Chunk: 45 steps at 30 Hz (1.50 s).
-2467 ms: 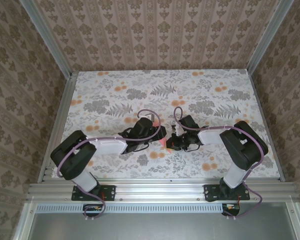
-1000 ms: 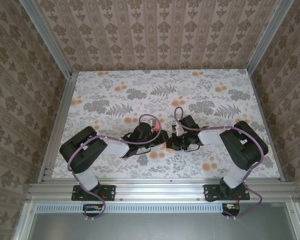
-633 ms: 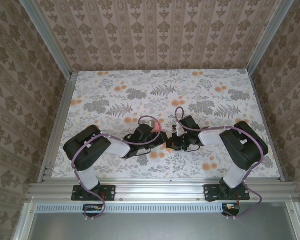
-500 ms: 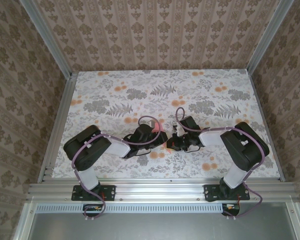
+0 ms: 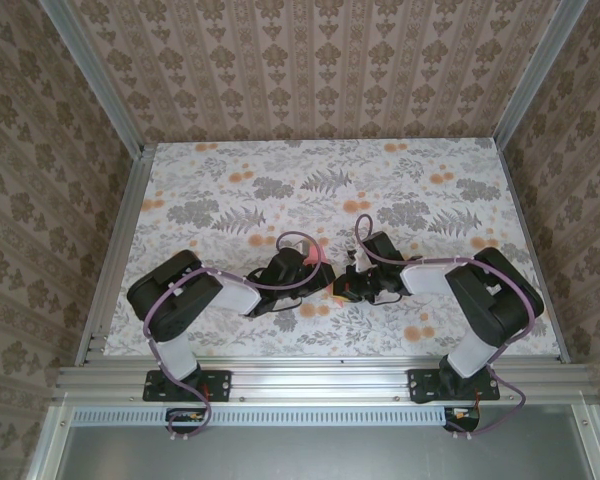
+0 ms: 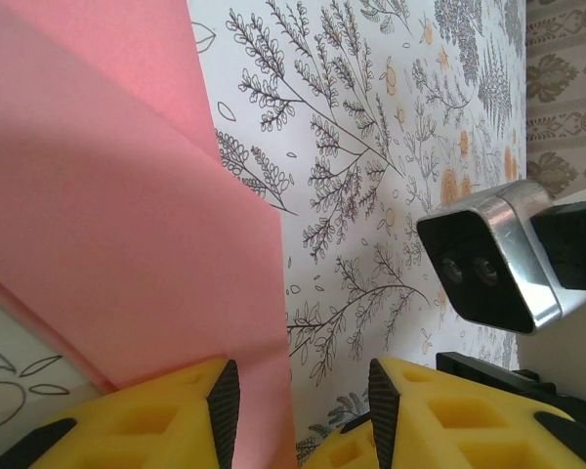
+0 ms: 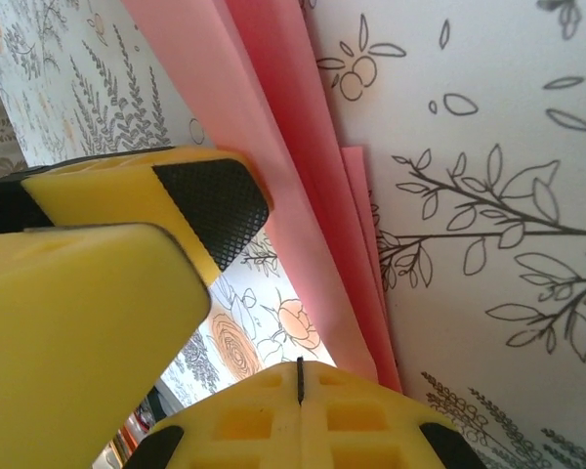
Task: Fold a paper plane with a square sheet of paper (pick it up from the middle)
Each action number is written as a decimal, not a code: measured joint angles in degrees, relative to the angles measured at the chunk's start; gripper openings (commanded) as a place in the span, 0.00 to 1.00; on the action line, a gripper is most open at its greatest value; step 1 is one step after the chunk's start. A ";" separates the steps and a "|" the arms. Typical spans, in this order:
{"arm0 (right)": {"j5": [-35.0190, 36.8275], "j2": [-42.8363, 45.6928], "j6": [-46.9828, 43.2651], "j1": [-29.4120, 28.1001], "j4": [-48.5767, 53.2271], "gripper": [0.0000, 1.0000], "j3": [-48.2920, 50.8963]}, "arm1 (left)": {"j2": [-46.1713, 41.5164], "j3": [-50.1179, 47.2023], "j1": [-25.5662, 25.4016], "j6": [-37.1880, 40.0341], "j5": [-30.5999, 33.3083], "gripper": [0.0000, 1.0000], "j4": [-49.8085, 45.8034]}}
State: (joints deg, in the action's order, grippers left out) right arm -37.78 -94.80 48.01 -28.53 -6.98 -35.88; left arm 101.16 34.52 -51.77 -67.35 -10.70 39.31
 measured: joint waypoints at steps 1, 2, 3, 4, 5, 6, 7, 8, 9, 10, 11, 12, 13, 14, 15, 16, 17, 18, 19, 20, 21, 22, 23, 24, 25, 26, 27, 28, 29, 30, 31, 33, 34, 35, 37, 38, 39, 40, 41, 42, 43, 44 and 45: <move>0.04 -0.57 -0.04 0.00 0.11 0.03 -0.04 | 0.00 0.00 0.00 0.00 -0.02 0.43 0.00; 0.26 -1.05 -0.26 0.00 0.55 0.02 -0.11 | 0.00 0.00 0.00 0.00 -0.02 0.43 0.00; 0.35 -1.51 -0.52 0.00 0.90 0.01 -0.17 | 0.00 0.00 0.00 0.02 -0.02 0.43 0.00; 0.48 -1.62 -1.16 0.02 1.55 0.00 -0.61 | 0.00 0.00 0.00 0.02 -0.02 0.42 0.00; 0.79 -1.70 -1.73 0.00 2.34 0.00 -0.98 | 0.00 0.00 0.02 0.02 -0.02 0.42 0.00; 1.09 -1.81 -2.47 0.00 3.21 0.00 -1.42 | 0.00 0.00 0.09 0.02 -0.04 0.42 0.00; 1.18 -1.97 -3.13 0.00 4.00 0.00 -1.81 | 0.00 0.00 0.11 0.04 -0.15 0.42 0.00; 1.20 -2.08 -3.56 0.00 4.44 0.00 -2.03 | 0.00 0.00 0.20 0.04 -0.31 0.42 0.00; 1.27 -2.08 -4.26 0.00 4.90 0.00 -2.19 | 0.00 0.00 0.46 0.04 -0.52 0.42 -0.04; 1.42 -2.08 -4.72 0.00 5.27 0.00 -2.34 | 0.02 0.00 0.68 0.04 -0.90 0.42 -0.04; 1.53 -2.08 -5.07 0.00 5.53 0.00 -2.45 | 0.02 0.00 0.92 0.04 -1.27 0.42 -0.07; 1.60 -2.08 -5.70 0.00 5.84 0.00 -2.54 | 0.02 0.00 1.20 0.07 -1.70 0.42 -0.09; 1.64 -2.10 -6.12 0.00 6.12 0.00 -2.67 | 0.02 0.00 1.51 0.15 -2.05 0.42 -0.15; 1.70 -2.10 -6.40 0.00 6.27 0.00 -2.69 | 0.02 0.04 1.84 0.39 -2.47 0.42 -0.24; 1.77 -2.10 -6.86 0.00 6.47 0.00 -2.73 | 0.04 0.15 2.21 0.83 -2.84 0.42 -0.39; 1.77 -2.10 -7.23 0.00 6.62 0.00 -2.78 | 0.07 0.33 2.67 1.33 -3.10 0.42 -0.61; 1.79 -2.10 -7.39 0.00 6.78 0.00 -2.82 | 0.13 0.50 3.04 1.84 -3.15 0.42 -0.66; 1.81 -2.10 -7.58 0.00 7.02 0.00 -2.93 | 0.26 0.63 3.54 2.45 -3.28 0.42 -0.68; 1.84 -2.10 -7.78 0.00 7.19 0.00 -2.99 | 0.33 0.72 3.96 2.91 -3.28 0.42 -0.68; 1.88 -2.10 -7.82 0.00 7.30 0.00 -3.04 | 0.39 0.76 4.33 3.26 -3.45 0.42 -0.68; 1.92 -2.10 -7.98 0.00 7.43 0.00 -3.08 | 0.48 0.81 4.66 3.67 -3.56 0.42 -0.66; 1.95 -2.10 -8.04 0.00 7.45 0.00 -3.08 | 0.52 0.81 4.92 4.07 -3.76 0.42 -0.57; 1.95 -2.10 -8.24 0.00 7.45 0.00 -3.10 | 0.61 0.81 5.05 4.28 -3.96 0.42 -0.42; 1.95 -2.12 -8.39 0.00 7.50 0.00 -3.15 | 0.90 0.81 5.29 4.55 -4.39 0.42 0.02; 1.95 -2.14 -8.48 0.00 7.54 0.00 -3.17 | 1.14 0.81 5.51 4.68 -4.98 0.42 0.57; 1.95 -2.19 -8.66 0.00 7.63 0.00 -3.21 | 1.44 0.81 5.75 4.85 -5.46 0.42 1.14; 1.92 -2.25 -8.70 0.00 7.76 0.00 -3.32 | 1.79 0.81 6.03 5.03 -6.03 0.42 1.77; 1.90 -2.32 -8.76 0.00 7.91 0.00 -3.41 | 2.12 0.81 6.25 5.09 -6.49 0.42 2.49; 1.86 -2.34 -8.83 0.00 8.02 0.00 -3.48 | 2.40 0.79 6.49 5.22 -6.93 0.42 3.17; 1.88 -2.34 -8.85 0.00 8.07 0.00 -3.48 | 2.75 0.79 6.71 5.29 -7.32 0.42 3.82; 1.86 -2.34 -8.87 0.00 8.07 0.00 -3.48 | 3.10 0.79 6.97 5.33 -7.91 0.42 4.57; 1.84 -2.34 -8.85 0.00 8.07 0.00 -3.48 | 3.63 0.76 7.45 5.46 -8.87 0.42 5.55; 1.84 -2.36 -8.87 0.00 8.07 0.00 -3.48 | 3.91 0.76 7.69 5.49 -9.49 0.42 6.16; 1.84 -2.38 -8.87 0.00 8.07 0.00 -3.48 | 4.13 0.76 7.93 5.53 -9.94 0.43 6.58; 1.79 -2.40 -8.87 0.00 8.07 0.00 -3.48 | 4.42 0.76 8.37 5.64 -10.82 0.42 7.19; 1.79 -2.43 -8.87 0.00 8.07 0.00 -3.48 | 4.52 0.76 8.55 5.66 -11.04 0.43 7.39; 1.77 -2.43 -8.87 0.00 8.07 0.00 -3.48 | 4.59 0.76 8.76 5.68 -11.28 0.43 7.45; 1.77 -2.43 -8.87 0.00 8.07 0.00 -3.48 | 4.59 0.74 9.01 5.70 -11.34 0.42 7.48; 1.77 -2.43 -8.87 0.00 8.07 0.00 -3.48 | 4.59 0.74 9.29 5.73 -11.39 0.43 7.48; 1.77 -2.43 -8.87 0.00 8.07 0.00 -3.48 | 4.59 0.70 9.60 5.77 -11.41 0.43 7.48; 1.77 -2.43 -8.87 0.00 8.07 0.00 -3.48 | 4.59 0.68 9.97 5.90 -11.43 0.43 7.48; 1.77 -2.45 -8.87 0.00 8.07 0.00 -3.48 | 4.59 0.66 10.25 5.95 -11.43 0.43 7.45; 1.77 -2.45 -8.87 0.00 8.07 0.00 -3.48 | 4.55 0.57 10.54 5.97 -11.45 0.43 7.48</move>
State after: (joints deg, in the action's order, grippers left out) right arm -36.01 -97.25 39.13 -28.53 1.08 -39.35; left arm 105.71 35.09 -41.23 -61.39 -22.15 46.78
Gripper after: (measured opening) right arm 0.055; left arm 0.426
